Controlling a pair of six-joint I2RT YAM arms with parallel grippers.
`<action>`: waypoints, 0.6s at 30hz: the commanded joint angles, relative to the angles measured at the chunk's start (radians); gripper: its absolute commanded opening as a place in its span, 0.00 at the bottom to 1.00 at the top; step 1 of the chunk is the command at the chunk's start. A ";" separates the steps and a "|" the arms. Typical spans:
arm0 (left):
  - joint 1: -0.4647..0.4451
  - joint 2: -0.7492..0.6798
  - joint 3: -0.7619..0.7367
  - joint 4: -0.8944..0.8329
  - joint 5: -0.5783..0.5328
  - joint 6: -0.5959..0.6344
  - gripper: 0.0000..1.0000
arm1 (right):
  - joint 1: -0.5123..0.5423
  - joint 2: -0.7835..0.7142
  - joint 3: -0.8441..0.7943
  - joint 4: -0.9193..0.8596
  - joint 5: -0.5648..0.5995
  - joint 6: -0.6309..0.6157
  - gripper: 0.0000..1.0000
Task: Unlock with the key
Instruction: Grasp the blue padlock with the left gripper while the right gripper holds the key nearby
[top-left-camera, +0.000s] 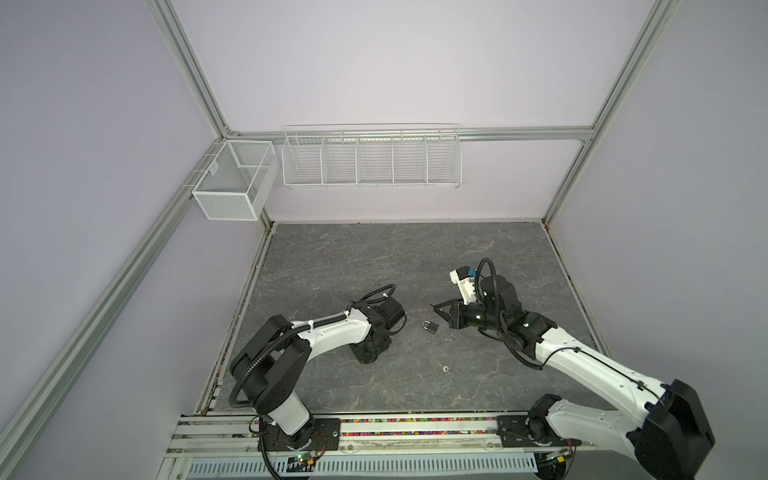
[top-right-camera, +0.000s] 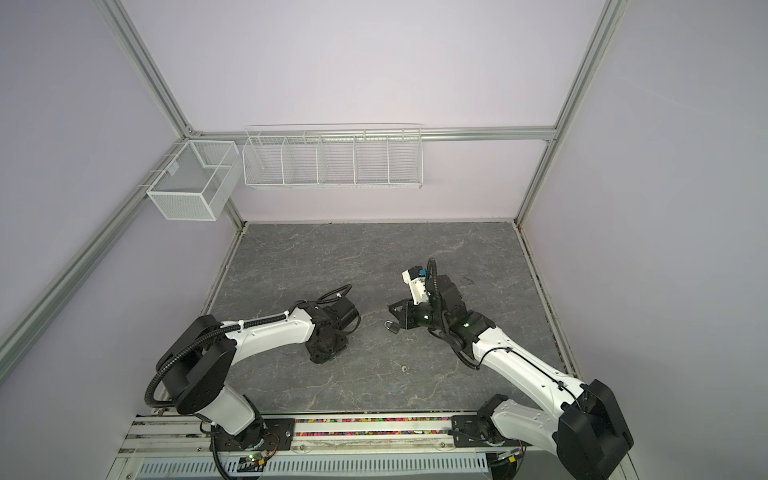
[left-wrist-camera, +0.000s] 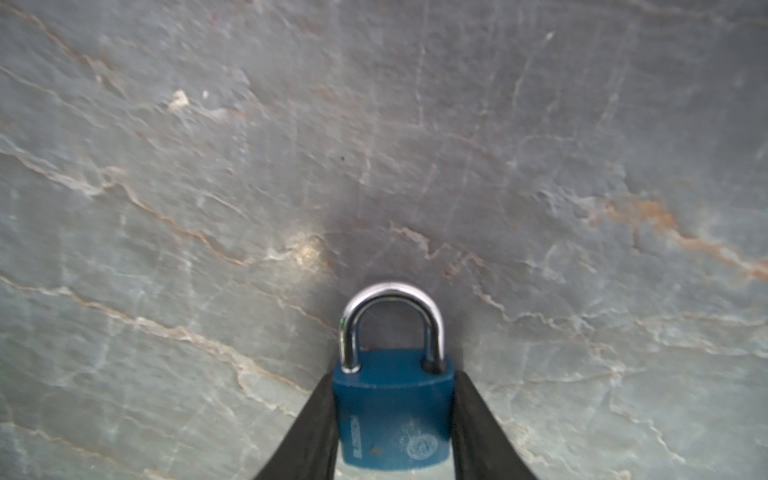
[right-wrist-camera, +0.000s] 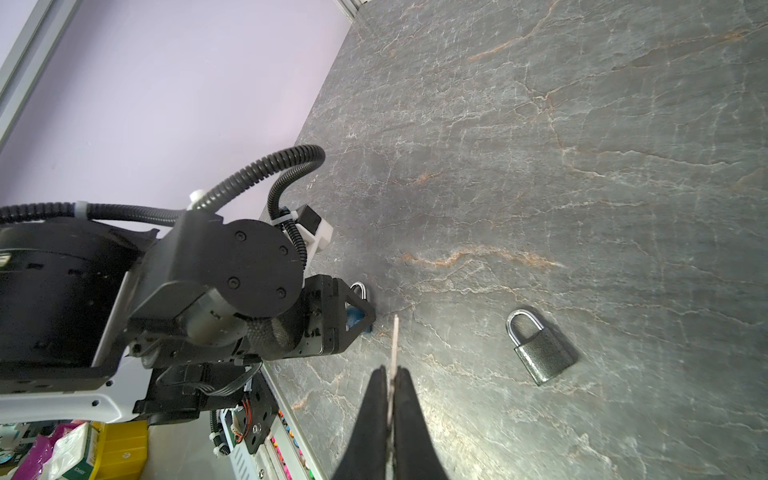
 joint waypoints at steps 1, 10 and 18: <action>-0.003 -0.006 -0.040 0.069 0.026 -0.018 0.36 | -0.005 -0.006 -0.001 0.007 -0.006 0.012 0.07; 0.003 -0.094 -0.047 0.102 -0.001 -0.014 0.26 | -0.002 -0.010 0.023 -0.032 0.012 0.008 0.07; 0.055 -0.193 0.014 0.109 -0.023 0.070 0.16 | 0.021 -0.050 0.071 -0.119 0.097 -0.033 0.06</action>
